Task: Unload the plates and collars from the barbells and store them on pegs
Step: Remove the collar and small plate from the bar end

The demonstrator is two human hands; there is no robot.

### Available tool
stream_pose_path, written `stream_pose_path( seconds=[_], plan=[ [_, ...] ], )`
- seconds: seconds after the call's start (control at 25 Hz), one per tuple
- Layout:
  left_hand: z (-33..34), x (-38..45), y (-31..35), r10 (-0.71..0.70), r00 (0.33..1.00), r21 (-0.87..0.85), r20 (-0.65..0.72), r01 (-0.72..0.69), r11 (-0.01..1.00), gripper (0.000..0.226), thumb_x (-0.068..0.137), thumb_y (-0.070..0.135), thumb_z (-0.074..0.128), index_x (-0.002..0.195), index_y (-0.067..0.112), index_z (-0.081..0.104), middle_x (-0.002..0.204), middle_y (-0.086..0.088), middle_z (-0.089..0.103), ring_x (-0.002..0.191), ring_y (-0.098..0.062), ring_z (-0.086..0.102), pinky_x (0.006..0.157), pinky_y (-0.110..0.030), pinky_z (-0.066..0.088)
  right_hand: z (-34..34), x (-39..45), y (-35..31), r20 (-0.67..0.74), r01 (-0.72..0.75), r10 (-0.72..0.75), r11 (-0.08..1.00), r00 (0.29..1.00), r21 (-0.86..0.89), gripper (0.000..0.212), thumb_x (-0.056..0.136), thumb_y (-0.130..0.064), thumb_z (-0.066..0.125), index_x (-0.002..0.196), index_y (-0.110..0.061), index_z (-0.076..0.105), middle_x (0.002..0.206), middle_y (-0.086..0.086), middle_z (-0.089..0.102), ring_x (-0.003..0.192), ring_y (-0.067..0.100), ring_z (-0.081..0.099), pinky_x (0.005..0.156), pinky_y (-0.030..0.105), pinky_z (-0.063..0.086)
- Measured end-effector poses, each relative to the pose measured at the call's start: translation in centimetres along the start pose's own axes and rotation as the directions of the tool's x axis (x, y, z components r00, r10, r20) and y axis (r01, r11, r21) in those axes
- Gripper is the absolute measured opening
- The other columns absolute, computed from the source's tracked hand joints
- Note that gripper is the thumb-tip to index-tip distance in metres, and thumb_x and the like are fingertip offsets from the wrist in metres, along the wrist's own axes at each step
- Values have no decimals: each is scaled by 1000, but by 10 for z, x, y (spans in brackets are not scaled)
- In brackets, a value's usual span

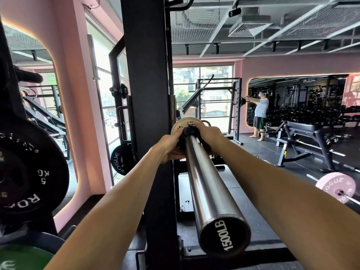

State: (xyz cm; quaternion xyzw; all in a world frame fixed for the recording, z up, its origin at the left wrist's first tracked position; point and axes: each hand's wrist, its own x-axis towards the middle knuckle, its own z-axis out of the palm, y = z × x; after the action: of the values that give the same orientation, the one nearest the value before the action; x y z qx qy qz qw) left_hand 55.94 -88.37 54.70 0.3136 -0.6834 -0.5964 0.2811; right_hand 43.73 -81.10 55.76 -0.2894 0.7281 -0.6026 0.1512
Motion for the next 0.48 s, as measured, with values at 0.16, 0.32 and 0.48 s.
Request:
stream_pose_path(
  seconds=[0.16,0.32,0.48],
  plan=[
    [-3,-11,4,89,995,86,-34,-86,993,38,96,41,55,107,5,57,75,-9,65,46,-13,66,46,-25,54,-19,-20,-5,32,195,-193,962,981,-192,41,88,-41,61,104,-4,66,105,17,69,93,32,67,82,43,56],
    [-11,-33,6,173,985,315,22,-171,934,21,96,29,57,112,16,59,81,-4,68,70,-22,67,77,-43,61,-46,-55,-7,212,306,-250,904,945,-298,13,92,-18,58,92,-8,67,97,20,72,79,28,67,76,41,57],
    [-21,-66,-5,234,972,582,-1,-190,791,12,91,28,61,102,28,61,100,-12,69,79,-22,67,64,-33,61,-68,-88,1,309,423,-306,777,901,-466,7,87,-14,65,92,-15,69,104,9,67,91,23,58,73,28,45]
  ],
)
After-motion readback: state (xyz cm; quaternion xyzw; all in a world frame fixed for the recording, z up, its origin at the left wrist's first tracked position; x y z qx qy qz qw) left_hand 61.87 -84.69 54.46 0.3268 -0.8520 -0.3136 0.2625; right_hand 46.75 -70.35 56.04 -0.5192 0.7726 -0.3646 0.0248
